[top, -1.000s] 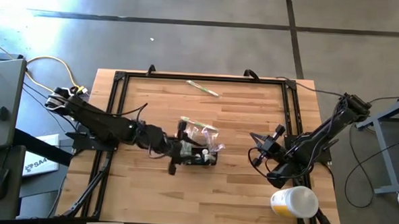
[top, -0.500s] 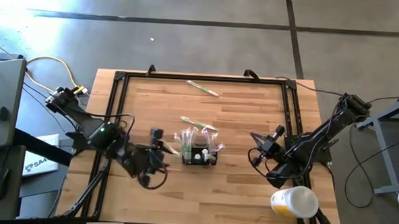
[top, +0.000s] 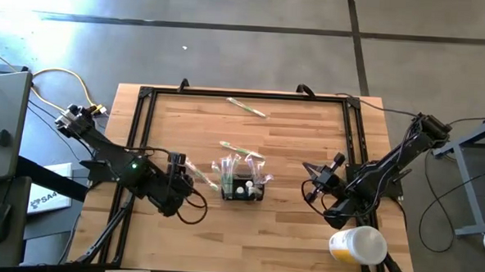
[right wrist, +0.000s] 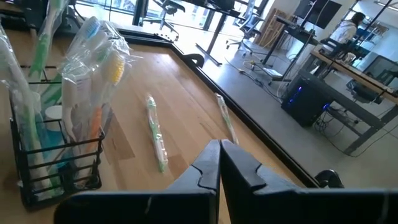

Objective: Pick & Place toothbrushing station
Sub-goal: Put the green toothbrush into the wire organizer

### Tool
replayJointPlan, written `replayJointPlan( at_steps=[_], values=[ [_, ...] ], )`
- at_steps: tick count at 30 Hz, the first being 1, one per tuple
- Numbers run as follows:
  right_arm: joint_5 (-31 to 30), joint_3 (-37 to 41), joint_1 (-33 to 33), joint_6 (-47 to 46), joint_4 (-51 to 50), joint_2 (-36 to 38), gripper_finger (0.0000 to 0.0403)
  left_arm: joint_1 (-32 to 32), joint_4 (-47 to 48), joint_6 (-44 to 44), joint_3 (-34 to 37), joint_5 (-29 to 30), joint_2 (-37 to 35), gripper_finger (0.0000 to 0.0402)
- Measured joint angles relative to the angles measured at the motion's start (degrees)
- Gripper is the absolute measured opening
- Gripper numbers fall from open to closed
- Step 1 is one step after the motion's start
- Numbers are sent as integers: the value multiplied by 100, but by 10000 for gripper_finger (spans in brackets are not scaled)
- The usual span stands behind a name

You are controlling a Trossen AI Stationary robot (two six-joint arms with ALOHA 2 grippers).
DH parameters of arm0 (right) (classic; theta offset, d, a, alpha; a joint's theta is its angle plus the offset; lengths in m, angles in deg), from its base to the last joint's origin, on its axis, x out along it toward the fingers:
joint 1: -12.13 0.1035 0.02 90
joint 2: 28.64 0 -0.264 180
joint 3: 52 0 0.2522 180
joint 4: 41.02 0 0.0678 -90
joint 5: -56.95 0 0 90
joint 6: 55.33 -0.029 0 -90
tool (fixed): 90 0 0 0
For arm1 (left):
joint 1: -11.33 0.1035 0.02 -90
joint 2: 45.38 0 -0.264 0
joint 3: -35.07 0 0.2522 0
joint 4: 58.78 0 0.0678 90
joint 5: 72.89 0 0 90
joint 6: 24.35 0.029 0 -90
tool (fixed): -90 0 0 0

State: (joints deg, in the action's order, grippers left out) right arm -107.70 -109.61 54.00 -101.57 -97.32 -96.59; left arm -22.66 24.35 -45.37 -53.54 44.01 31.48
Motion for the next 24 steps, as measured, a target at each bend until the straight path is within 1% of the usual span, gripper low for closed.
replayJointPlan(
  at_steps=[1,3,6,11,15,19,24],
  values=[
    [-3,0,0,-2,3,0,2,33,-33,14,122,86,-16,183],
    [-8,0,0,-2,37,0,2,110,-105,-18,387,71,-74,183],
    [1,0,0,0,108,0,2,371,-404,58,900,-379,-336,182],
    [2,0,0,0,130,0,2,1017,-1641,730,1931,-707,-912,182],
    [4,0,0,0,151,0,2,1633,-2566,1196,2640,-1431,-1264,182],
    [16,0,0,1,157,-2,2,2127,-3272,1400,3125,-2008,-1339,182],
    [19,0,0,2,160,-2,2,2494,-3586,1900,3524,-2066,-1246,182]
  ],
)
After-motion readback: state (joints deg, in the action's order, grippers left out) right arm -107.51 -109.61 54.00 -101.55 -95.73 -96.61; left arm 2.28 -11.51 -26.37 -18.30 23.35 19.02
